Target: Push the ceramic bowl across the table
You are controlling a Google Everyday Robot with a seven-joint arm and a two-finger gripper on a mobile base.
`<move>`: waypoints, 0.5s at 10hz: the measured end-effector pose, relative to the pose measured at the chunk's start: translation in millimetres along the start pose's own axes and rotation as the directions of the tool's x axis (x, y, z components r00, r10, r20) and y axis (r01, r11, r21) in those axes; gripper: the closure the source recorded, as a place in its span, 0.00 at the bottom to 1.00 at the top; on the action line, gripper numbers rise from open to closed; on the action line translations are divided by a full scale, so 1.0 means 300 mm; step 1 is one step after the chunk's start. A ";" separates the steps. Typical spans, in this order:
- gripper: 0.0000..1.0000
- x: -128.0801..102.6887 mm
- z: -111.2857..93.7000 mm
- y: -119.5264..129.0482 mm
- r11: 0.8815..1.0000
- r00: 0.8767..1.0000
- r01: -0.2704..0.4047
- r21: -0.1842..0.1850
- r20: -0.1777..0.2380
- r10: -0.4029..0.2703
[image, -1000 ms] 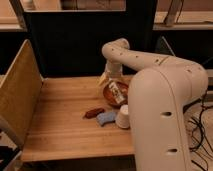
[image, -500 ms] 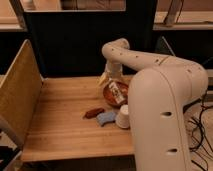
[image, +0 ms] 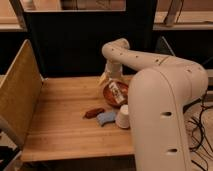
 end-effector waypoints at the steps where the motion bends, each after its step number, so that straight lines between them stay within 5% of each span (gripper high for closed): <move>1: 0.20 0.000 0.000 0.000 1.000 1.000 0.000 0.000 0.000 0.000; 5: 0.26 0.000 0.000 0.000 1.000 1.000 0.000 0.000 0.000 0.000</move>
